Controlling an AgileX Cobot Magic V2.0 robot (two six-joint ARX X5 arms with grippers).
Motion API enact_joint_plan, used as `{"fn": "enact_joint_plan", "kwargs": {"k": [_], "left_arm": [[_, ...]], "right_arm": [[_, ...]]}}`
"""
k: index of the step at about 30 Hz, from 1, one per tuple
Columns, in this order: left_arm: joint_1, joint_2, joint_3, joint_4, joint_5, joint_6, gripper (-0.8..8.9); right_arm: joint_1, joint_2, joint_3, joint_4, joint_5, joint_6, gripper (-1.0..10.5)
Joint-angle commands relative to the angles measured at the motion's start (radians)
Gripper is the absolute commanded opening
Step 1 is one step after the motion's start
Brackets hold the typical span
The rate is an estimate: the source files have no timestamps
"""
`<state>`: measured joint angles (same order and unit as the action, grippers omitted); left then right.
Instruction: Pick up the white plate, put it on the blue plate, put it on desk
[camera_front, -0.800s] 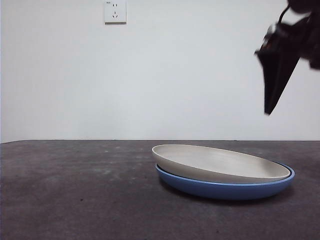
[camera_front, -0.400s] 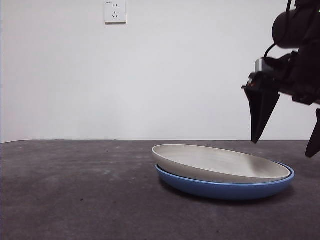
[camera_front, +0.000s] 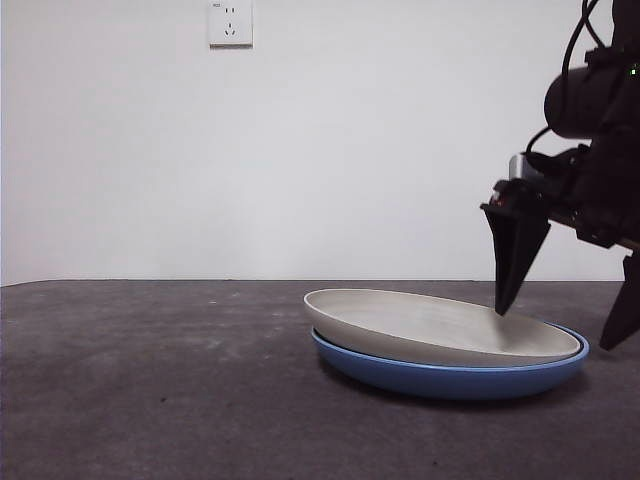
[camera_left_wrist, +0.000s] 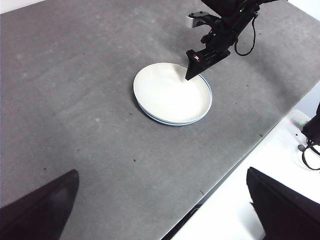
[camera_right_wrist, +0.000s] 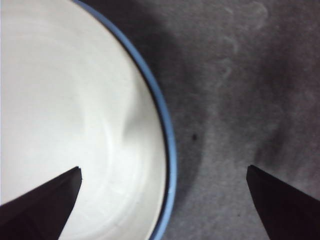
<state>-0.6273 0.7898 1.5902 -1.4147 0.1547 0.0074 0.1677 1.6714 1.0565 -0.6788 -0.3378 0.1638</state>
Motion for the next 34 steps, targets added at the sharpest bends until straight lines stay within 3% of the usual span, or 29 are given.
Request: {"fn": "enact_joint_plan", "kwargs": {"k": [1, 8, 19, 25, 34], "left_arm": [[-0.008, 0.007, 0.016, -0.036, -0.005, 0.007, 5.98], [-0.008, 0.007, 0.016, -0.036, -0.005, 0.007, 5.98], [-0.008, 0.007, 0.016, -0.036, -0.005, 0.006, 5.98], [-0.008, 0.007, 0.016, -0.036, -0.005, 0.003, 5.98], [-0.008, 0.007, 0.016, -0.036, -0.005, 0.003, 5.98]], "right_arm": [[-0.002, 0.038, 0.007, 0.006, -0.004, -0.023, 5.1], [-0.010, 0.054, 0.007, 0.016, -0.058, -0.045, 4.7], [-0.014, 0.055, 0.007, 0.019, -0.055, -0.048, 1.0], [-0.014, 0.055, 0.007, 0.012, -0.054, -0.048, 0.1], [-0.021, 0.052, 0.014, 0.003, -0.056, -0.048, 0.1]]}}
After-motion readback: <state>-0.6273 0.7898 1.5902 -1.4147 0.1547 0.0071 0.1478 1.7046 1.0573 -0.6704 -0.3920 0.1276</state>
